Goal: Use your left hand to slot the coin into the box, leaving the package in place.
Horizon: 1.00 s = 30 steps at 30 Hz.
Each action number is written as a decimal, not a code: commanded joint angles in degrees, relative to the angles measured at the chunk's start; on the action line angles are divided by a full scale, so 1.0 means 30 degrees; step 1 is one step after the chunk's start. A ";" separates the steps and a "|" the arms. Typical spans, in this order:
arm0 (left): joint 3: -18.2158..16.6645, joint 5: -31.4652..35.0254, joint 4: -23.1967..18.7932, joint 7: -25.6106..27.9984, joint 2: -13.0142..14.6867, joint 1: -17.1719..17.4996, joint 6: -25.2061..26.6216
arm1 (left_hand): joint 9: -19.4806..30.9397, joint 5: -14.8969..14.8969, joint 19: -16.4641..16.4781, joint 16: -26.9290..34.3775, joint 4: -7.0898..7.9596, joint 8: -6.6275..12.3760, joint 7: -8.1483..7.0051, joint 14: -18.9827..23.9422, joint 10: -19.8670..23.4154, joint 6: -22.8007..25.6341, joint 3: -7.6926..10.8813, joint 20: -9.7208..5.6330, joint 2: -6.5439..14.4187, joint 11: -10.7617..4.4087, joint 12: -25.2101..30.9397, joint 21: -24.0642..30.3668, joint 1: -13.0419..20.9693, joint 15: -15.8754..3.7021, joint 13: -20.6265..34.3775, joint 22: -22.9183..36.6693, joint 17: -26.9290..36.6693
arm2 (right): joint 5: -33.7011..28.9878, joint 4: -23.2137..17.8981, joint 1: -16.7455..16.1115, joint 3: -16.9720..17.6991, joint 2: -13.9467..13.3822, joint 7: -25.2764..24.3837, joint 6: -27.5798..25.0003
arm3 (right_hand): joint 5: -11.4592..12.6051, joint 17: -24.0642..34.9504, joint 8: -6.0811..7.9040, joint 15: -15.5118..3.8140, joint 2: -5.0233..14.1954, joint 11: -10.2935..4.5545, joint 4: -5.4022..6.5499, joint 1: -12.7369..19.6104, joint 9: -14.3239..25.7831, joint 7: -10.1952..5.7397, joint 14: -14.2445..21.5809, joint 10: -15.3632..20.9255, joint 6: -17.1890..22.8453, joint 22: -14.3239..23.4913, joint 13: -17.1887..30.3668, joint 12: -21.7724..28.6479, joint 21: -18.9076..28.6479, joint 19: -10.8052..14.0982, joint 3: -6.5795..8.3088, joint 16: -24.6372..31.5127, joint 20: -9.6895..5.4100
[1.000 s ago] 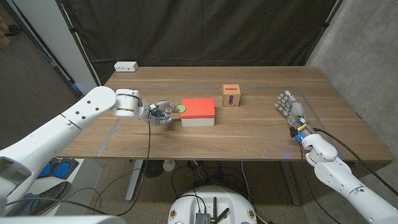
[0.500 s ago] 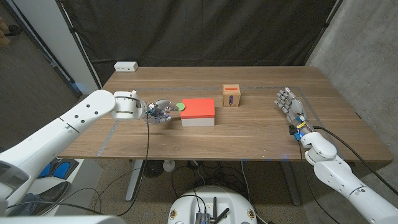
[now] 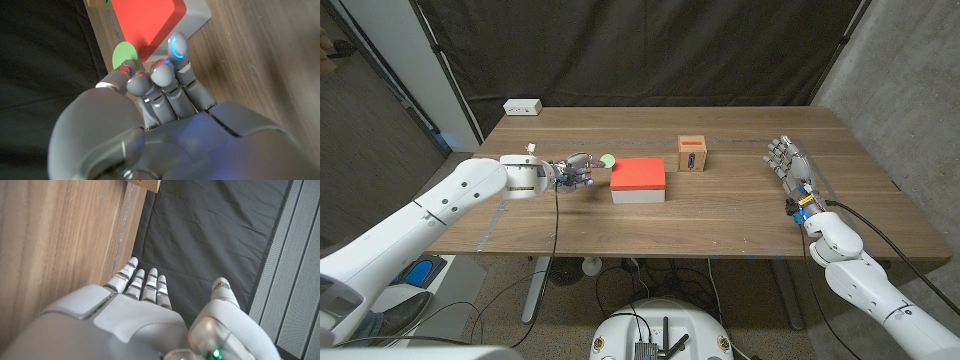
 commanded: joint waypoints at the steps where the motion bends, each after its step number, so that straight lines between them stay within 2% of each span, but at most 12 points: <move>1: -0.0424 0.3794 -0.0725 -0.1190 -0.0430 0.1219 -0.2627 | -0.0043 0.0000 -0.0090 0.0119 -0.0039 0.0018 0.0713 -0.0052 0.0003 0.0646 0.0111 -0.0867 -0.0021 -0.0013 0.0067 0.0262 0.0314 0.0084 0.0061 -0.0073 0.0054 | -0.0272 -0.0839 -0.0732 0.0189 0.0414 -0.0659 0.0534 | 0.0099 0.0004 0.0057 -0.0032 -0.0001 -0.0019 -0.0019 0.0092 0.0057 -0.0007 0.0186 0.0200 0.0198 0.0059 0.0063 0.0025 -0.0014 0.0074 -0.0030 -0.0044 0.0034; 4: -0.0533 0.4458 -0.0723 -0.1513 -0.0604 0.1412 -0.3093 | -0.0075 0.0009 -0.0110 0.0204 -0.0034 0.0005 0.0744 0.0002 -0.0069 0.0638 0.0143 -0.0870 -0.0002 -0.0005 0.0080 0.0413 0.0379 0.0083 0.0116 -0.0101 0.0136 | -0.0288 -0.0948 -0.0813 0.0211 0.0514 -0.0721 0.0618 | 0.0099 0.0003 0.0058 -0.0054 0.0001 -0.0028 -0.0020 0.0096 0.0058 -0.0010 0.0212 0.0210 0.0206 0.0059 0.0065 0.0025 -0.0016 0.0072 -0.0031 -0.0034 0.0029; 6: -0.0475 0.5347 -0.0396 -0.2658 -0.0717 0.1519 -0.4163 | -0.0097 0.0022 -0.0157 0.0305 -0.0039 -0.0029 0.0757 -0.0008 -0.0108 0.0550 0.0209 -0.0869 0.0031 0.0111 0.0102 0.0541 0.0449 0.0087 0.0165 -0.0070 0.0298 | -0.0312 -0.1118 -0.0959 0.0233 0.0656 -0.0864 0.0747 | 0.0100 0.0003 0.0054 -0.0083 0.0002 -0.0013 -0.0021 0.0099 0.0058 -0.0004 0.0207 0.0216 0.0202 0.0059 0.0066 0.0025 -0.0014 0.0080 -0.0032 -0.0037 0.0031; 11: -0.0246 0.7339 -0.0640 -0.2496 -0.0782 0.1451 -0.4555 | -0.0137 0.0015 -0.0323 0.0281 -0.0034 -0.0029 0.0779 -0.0094 -0.0150 0.0516 0.0235 -0.0859 0.0005 0.0079 0.0128 0.0728 0.0523 0.0092 0.0217 -0.0130 0.0296 | -0.0360 -0.1394 -0.1243 0.0263 0.0864 -0.1121 0.0851 | 0.0102 0.0002 0.0054 -0.0083 0.0007 -0.0039 -0.0024 0.0108 0.0059 -0.0025 0.0205 0.0233 0.0214 0.0059 0.0070 0.0024 -0.0015 0.0085 -0.0034 -0.0039 0.0037; 20: 0.0124 1.0340 -0.1319 -0.2018 -0.0756 0.1069 -0.4101 | -0.0198 0.0024 -0.0416 0.0275 -0.0026 -0.0001 0.0774 -0.0116 -0.0116 0.0595 0.0221 -0.0854 -0.0054 0.0058 0.0193 0.1030 0.0595 0.0102 0.0258 -0.0273 0.0271 | -0.0557 -0.1803 -0.1765 0.0396 0.1013 -0.1491 0.0977 | 0.0102 -0.0001 0.0055 -0.0045 0.0010 -0.0029 -0.0026 0.0117 0.0060 -0.0038 0.0204 0.0253 0.0235 0.0059 0.0074 0.0022 -0.0018 0.0088 -0.0039 -0.0042 0.0051; 24: 0.0573 1.2624 -0.1694 -0.1606 -0.0641 0.0770 -0.4132 | -0.0218 0.0026 -0.0439 0.0453 -0.0004 0.0017 0.0751 0.0045 -0.0075 0.0663 0.0202 -0.0852 -0.0065 0.0047 0.0222 0.1105 0.0599 0.0104 0.0258 -0.0391 0.0442 | -0.0550 -0.1967 -0.2062 0.0502 0.1122 -0.1576 0.1168 | 0.0102 -0.0002 0.0055 -0.0026 0.0011 -0.0034 -0.0027 0.0121 0.0060 -0.0064 0.0224 0.0246 0.0245 0.0059 0.0076 0.0015 -0.0018 0.0091 -0.0041 -0.0035 0.0052; 28: 0.0763 1.3961 -0.1846 -0.1664 -0.0697 0.0486 -0.3833 | -0.0251 0.0031 -0.0415 0.0451 0.0007 0.0030 0.0756 -0.0024 -0.0074 0.0737 0.0201 -0.0850 -0.0078 0.0039 0.0284 0.1219 0.0581 0.0104 0.0334 -0.0440 0.0485 | -0.0618 -0.2149 -0.2258 0.0557 0.1225 -0.1665 0.1318 | 0.0103 -0.0003 0.0052 -0.0022 0.0016 -0.0045 -0.0028 0.0127 0.0061 -0.0076 0.0230 0.0266 0.0247 0.0059 0.0078 0.0018 -0.0021 0.0090 -0.0043 -0.0034 0.0052; 29: 0.0697 1.4049 -0.1849 -0.1724 -0.0768 0.0526 -0.3787 | -0.0265 0.0031 -0.0449 0.0414 0.0002 0.0023 0.0762 -0.0060 -0.0077 0.0744 0.0194 -0.0849 -0.0096 0.0174 0.0260 0.1233 0.0577 0.0106 0.0282 -0.0463 0.0444 | -0.0624 -0.2151 -0.2260 0.0562 0.1232 -0.1663 0.1314 | 0.0103 -0.0003 0.0054 -0.0032 0.0016 -0.0047 -0.0028 0.0128 0.0061 -0.0068 0.0219 0.0255 0.0253 0.0059 0.0079 0.0013 -0.0020 0.0093 -0.0043 -0.0039 0.0054; 30: 0.0804 1.4346 -0.1834 -0.1981 -0.0715 0.0264 -0.3624 | -0.0275 0.0030 -0.0428 0.0486 0.0018 0.0018 0.0767 -0.0003 -0.0115 0.0744 0.0198 -0.0848 -0.0077 0.0070 0.0384 0.1283 0.0567 0.0108 0.0489 -0.0452 0.0532 | -0.0668 -0.2268 -0.2354 0.0576 0.1251 -0.1706 0.1362 | 0.0103 -0.0003 0.0054 -0.0023 0.0018 -0.0049 -0.0028 0.0130 0.0062 -0.0084 0.0212 0.0263 0.0259 0.0059 0.0080 0.0014 -0.0025 0.0081 -0.0044 -0.0042 0.0058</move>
